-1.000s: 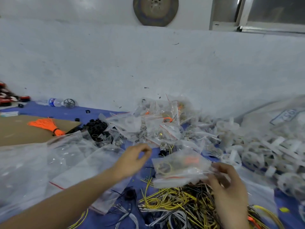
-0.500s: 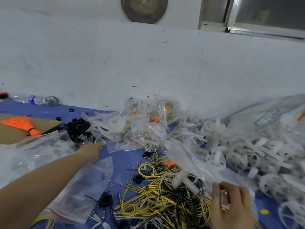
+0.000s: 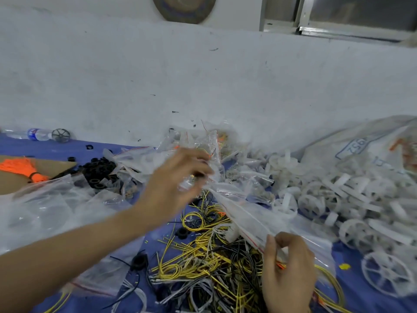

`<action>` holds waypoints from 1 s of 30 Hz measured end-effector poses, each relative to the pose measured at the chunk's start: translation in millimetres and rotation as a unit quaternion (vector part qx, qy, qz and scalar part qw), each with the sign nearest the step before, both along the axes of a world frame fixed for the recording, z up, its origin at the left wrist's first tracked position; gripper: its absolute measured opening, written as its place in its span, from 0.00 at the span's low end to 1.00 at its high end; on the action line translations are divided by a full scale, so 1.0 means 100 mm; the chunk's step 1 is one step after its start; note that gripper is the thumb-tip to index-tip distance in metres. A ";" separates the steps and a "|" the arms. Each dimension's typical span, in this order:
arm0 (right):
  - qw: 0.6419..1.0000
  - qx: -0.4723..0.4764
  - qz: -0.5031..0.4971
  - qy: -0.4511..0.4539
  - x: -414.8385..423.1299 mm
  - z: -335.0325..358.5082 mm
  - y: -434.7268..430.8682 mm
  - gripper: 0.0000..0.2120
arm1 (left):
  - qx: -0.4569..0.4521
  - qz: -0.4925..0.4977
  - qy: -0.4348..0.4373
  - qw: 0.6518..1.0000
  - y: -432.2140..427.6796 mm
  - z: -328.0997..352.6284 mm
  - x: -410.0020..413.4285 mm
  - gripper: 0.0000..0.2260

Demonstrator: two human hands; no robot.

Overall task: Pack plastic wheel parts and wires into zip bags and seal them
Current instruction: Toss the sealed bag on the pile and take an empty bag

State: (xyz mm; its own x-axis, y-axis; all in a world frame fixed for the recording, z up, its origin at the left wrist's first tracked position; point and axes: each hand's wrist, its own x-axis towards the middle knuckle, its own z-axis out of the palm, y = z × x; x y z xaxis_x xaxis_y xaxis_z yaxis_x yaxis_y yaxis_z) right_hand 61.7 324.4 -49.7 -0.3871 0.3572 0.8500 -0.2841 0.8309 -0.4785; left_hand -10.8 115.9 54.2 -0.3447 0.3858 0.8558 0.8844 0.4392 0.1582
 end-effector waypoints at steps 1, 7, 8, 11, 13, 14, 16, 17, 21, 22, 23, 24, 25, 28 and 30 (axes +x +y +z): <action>1.000 -0.006 0.009 -0.002 0.01 0.01 -0.02 0.10 | -0.066 -0.051 0.005 0.996 0.15 -0.04 0.19 0.08; 0.994 -0.047 0.098 0.000 0.12 0.01 -0.07 0.03 | -0.221 -0.068 0.110 0.967 0.61 -0.31 0.52 0.10; 0.993 -0.065 0.100 0.003 0.12 0.03 -0.07 0.02 | -0.221 -0.071 0.134 0.963 0.60 -0.35 0.48 0.11; 0.989 -0.104 0.099 0.017 0.12 0.06 -0.06 0.03 | -0.254 -0.045 0.152 0.954 0.57 -0.41 0.43 0.09; 0.987 -0.109 0.119 0.016 0.13 0.08 -0.06 0.07 | -0.239 -0.027 0.091 0.966 0.57 -0.39 0.42 0.10; 0.987 -0.097 0.129 0.012 0.14 0.08 -0.06 0.08 | -0.225 -0.029 0.058 0.972 0.57 -0.35 0.43 0.10; 0.987 -0.071 0.142 0.007 0.16 0.08 -0.07 0.05 | -0.231 -0.053 0.049 0.970 0.58 -0.31 0.43 0.08; 0.987 -0.066 0.146 0.003 0.16 0.08 -0.08 0.04 | -0.247 -0.060 0.056 0.966 0.59 -0.31 0.43 0.09; 0.993 -0.050 0.105 0.006 0.16 0.10 -0.09 0.02 | -0.363 -0.042 0.074 0.928 0.52 -0.27 0.35 0.10; 0.995 -0.049 0.083 0.015 0.16 0.10 -0.09 0.02 | -0.409 -0.026 0.073 0.909 0.52 -0.27 0.32 0.12; 0.997 -0.046 0.060 0.022 0.16 0.11 -0.08 0.03 | -0.444 -0.005 0.061 0.894 0.54 -0.27 0.30 0.14; 0.998 -0.038 0.041 0.027 0.16 0.11 -0.08 0.03 | -0.464 0.015 0.041 0.885 0.58 -0.25 0.30 0.14; 0.999 -0.026 0.026 0.030 0.15 0.10 -0.08 0.04 | -0.474 0.040 0.021 0.879 0.61 -0.25 0.30 0.14; 0.999 0.009 -0.001 0.041 0.12 0.06 -0.08 0.05 | -0.506 0.039 -0.046 0.860 0.65 -0.21 0.32 0.16; 0.999 -0.012 -0.022 0.043 0.11 0.06 -0.07 0.05 | -0.455 -0.096 -0.118 0.878 0.65 -0.04 0.33 0.13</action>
